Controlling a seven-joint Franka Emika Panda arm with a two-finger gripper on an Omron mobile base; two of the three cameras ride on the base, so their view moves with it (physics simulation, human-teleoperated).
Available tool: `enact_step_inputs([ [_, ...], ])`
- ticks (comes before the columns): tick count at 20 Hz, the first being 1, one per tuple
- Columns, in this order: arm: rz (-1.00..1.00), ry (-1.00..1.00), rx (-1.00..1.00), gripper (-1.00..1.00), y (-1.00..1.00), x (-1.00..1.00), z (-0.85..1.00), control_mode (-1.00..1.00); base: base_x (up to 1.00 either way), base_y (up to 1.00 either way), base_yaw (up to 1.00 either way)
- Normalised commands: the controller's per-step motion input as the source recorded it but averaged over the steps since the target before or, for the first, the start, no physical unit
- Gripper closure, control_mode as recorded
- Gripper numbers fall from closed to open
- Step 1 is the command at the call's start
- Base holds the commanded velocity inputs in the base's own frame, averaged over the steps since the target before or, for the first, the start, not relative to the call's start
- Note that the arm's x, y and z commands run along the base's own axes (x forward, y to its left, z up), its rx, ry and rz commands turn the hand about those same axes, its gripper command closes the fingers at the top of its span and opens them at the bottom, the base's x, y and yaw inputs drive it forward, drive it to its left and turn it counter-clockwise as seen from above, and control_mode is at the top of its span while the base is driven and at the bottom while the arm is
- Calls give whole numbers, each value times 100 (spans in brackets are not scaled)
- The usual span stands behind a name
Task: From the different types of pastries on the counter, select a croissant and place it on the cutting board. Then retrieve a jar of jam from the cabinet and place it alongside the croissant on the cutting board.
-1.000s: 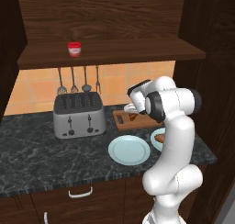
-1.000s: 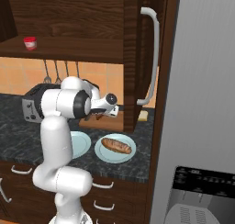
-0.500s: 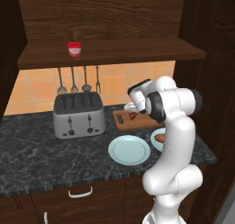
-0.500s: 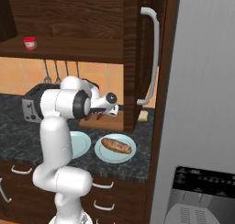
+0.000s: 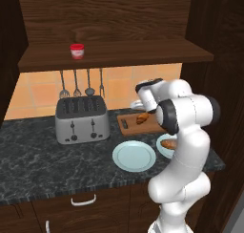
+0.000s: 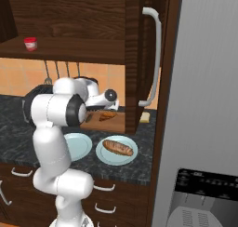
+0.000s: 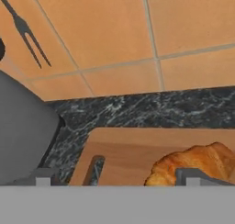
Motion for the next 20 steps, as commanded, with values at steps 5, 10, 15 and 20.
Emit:
enact_step_inputs([
  [5, 0, -15, -2, -100, 20, -38, 59, -100, 0, 0, 0],
  [10, 5, -21, -14, -100, 75, -10, 86, -100, 0, 0, 0],
  [15, 3, -15, -16, -100, 50, -8, 86, -100, 0, 0, 0],
  [20, 0, -10, -5, -100, 39, -47, 36, -100, 0, 0, 0],
])
